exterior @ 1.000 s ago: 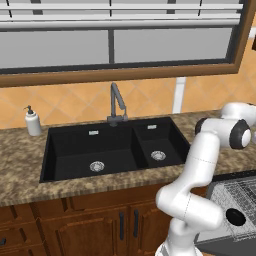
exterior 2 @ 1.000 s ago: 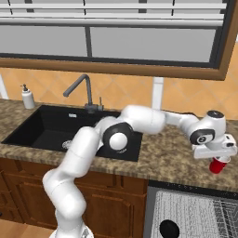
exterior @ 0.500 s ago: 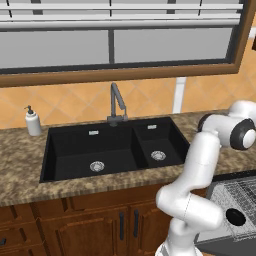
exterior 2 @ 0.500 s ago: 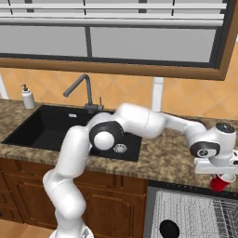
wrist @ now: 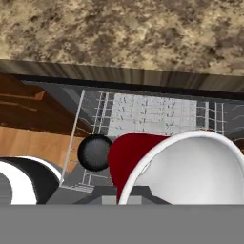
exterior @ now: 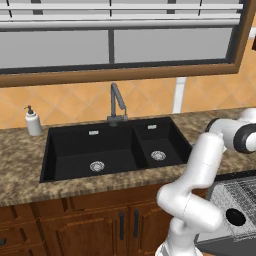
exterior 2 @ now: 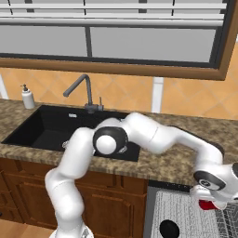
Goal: Pick up the cup and bowl from the counter, place them in the dishwasher, and close the dishwasher door.
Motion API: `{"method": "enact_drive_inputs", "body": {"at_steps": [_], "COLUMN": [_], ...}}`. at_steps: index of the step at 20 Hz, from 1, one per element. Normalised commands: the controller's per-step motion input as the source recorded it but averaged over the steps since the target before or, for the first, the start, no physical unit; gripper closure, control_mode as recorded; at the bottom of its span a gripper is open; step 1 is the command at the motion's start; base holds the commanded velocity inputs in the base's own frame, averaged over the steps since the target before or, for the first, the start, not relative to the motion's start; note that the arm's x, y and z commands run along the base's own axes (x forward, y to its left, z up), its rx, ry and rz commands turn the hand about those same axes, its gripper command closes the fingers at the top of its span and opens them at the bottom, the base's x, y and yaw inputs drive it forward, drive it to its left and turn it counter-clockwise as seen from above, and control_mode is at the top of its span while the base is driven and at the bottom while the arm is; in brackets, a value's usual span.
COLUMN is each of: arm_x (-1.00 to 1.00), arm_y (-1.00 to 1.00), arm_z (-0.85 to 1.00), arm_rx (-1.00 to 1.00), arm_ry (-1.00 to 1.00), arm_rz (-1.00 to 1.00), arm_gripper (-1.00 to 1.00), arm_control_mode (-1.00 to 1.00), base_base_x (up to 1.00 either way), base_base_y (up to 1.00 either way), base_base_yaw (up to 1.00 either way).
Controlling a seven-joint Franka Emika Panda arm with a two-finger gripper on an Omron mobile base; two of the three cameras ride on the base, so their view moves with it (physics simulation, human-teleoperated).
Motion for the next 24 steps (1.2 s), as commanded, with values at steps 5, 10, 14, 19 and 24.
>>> {"method": "enact_drive_inputs", "body": {"at_steps": [5,10,14,19,24], "arm_x": [-0.14,0.0,0.0,0.0,0.0], "arm_y": [0.01,0.35,0.29,0.3,0.29], "arm_z": [-0.55,-0.52,-0.43,-0.44,-0.51], "arm_rx": [0.26,0.01,0.0,0.0,0.0], "arm_ry": [-0.24,-0.08,-0.02,0.0,-0.01], "arm_rz": [0.04,0.04,0.05,0.04,0.03], "arm_gripper": [1.0,1.0,1.0,1.0,1.0], "arm_control_mode": [-1.0,-1.0,-1.0,-1.0,-1.0], "base_base_x": [0.0,0.0,0.0,0.0,0.0], "base_base_y": [0.0,0.0,0.0,0.0,0.0], "base_base_yaw": [0.0,0.0,0.0,0.0,0.0]}}
